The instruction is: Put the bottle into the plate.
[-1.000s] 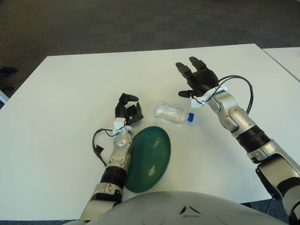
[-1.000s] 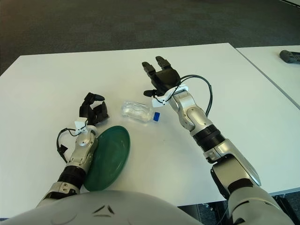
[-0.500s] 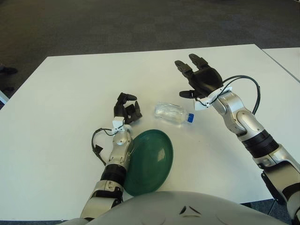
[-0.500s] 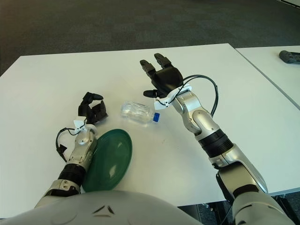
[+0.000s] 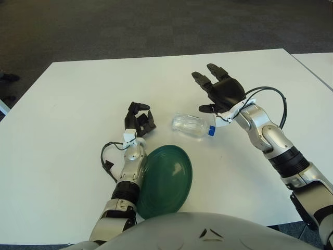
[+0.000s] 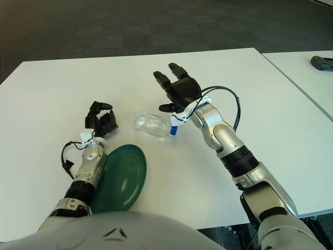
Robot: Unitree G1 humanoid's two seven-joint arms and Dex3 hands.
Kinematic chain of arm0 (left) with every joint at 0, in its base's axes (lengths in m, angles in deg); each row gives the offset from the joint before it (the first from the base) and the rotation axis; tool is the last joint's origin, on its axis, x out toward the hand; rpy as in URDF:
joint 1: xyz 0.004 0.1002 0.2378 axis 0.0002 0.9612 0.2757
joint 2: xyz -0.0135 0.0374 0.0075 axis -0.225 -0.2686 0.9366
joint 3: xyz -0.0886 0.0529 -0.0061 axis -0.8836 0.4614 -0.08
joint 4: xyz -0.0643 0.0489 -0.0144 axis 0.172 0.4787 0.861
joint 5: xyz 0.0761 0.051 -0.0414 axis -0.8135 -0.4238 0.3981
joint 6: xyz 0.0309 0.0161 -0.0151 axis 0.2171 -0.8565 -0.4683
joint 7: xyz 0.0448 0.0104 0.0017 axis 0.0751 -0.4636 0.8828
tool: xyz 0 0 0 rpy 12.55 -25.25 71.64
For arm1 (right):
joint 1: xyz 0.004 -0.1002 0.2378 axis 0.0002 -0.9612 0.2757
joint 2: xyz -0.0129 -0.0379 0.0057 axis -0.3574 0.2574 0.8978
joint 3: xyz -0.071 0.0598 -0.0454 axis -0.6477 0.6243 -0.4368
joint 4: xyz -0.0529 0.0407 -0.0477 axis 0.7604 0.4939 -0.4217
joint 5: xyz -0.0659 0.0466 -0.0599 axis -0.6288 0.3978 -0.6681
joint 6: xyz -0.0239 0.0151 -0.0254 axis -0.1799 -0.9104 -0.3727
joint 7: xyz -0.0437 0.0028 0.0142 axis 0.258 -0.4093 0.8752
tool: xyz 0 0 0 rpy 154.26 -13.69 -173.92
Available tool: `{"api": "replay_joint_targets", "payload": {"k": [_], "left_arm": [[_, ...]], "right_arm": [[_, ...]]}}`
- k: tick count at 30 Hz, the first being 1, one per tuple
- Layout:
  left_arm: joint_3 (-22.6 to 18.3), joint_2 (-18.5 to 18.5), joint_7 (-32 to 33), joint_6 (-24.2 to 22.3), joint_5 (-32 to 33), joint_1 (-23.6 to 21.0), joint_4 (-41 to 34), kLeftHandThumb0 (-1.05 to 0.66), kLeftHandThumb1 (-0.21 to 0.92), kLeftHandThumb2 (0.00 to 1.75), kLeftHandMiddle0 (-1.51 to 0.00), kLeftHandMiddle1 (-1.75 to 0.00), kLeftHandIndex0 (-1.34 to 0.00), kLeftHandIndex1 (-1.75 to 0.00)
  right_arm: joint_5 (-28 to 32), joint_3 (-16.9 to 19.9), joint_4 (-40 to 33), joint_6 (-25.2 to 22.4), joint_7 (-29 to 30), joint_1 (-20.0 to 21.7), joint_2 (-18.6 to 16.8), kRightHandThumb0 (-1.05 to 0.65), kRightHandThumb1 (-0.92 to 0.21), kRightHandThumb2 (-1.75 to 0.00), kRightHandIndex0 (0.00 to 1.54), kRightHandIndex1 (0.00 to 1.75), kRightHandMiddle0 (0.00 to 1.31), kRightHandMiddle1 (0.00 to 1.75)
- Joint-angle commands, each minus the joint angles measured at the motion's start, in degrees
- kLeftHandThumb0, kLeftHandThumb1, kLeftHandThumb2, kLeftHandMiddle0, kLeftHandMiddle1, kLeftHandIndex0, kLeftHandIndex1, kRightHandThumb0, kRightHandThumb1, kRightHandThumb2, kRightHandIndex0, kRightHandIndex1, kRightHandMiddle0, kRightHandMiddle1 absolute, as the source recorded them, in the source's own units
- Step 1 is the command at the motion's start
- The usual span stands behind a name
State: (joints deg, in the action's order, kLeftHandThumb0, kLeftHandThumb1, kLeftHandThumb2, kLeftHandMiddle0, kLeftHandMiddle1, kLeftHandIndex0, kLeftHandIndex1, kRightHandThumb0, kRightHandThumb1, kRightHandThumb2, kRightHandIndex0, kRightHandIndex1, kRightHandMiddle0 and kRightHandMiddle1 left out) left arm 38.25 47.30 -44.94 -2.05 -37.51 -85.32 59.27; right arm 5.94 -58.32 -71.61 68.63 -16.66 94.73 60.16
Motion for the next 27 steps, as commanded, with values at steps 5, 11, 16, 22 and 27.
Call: {"api": "replay_joint_targets", "payload": {"k": [5,11,16,22,27], "left_arm": [[-0.85,1.46,0.9,1.05,-0.73,-0.73,-0.23,-0.37,0.82,0.67,-0.7,-1.45,-0.27,-1.75],[-0.96,1.84,3.54,-0.05,-2.4,-1.25,-0.14,-0.36,0.91,0.54,-0.63,-1.25,-0.21,-1.75],[-0.76,1.97,4.61,-0.22,-3.15,-1.43,-0.2,-0.46,0.92,0.66,-0.59,-1.15,-0.23,-1.63],[-0.47,1.73,5.25,0.12,-3.96,-1.47,-0.33,-0.66,0.92,0.86,-0.54,-1.14,-0.26,-1.45],[-0.52,1.64,5.72,0.03,-4.51,-1.58,-0.33,-0.68,0.92,0.88,-0.54,-1.15,-0.26,-1.44]], "right_arm": [[-0.48,0.03,1.2,1.5,1.76,-0.71,-0.41,-1.05,-0.92,-0.87,0.0,0.0,0.0,0.0],[-0.42,0.32,0.23,1.61,1.21,-1.57,-0.41,-1.05,-0.92,-0.88,0.0,0.0,0.0,0.0],[-0.51,0.36,-1.29,1.07,0.32,-3.05,-0.79,-1.05,-0.92,-0.88,0.0,0.0,0.0,0.0],[-0.6,0.03,-2.23,0.42,-0.24,-4.85,-2.01,-1.05,-0.92,-0.9,0.0,0.0,0.01,0.01],[-0.52,0.01,-1.73,0.82,0.36,-5.48,-2.93,-1.05,-0.92,-0.9,0.0,0.0,0.03,0.02]]}}
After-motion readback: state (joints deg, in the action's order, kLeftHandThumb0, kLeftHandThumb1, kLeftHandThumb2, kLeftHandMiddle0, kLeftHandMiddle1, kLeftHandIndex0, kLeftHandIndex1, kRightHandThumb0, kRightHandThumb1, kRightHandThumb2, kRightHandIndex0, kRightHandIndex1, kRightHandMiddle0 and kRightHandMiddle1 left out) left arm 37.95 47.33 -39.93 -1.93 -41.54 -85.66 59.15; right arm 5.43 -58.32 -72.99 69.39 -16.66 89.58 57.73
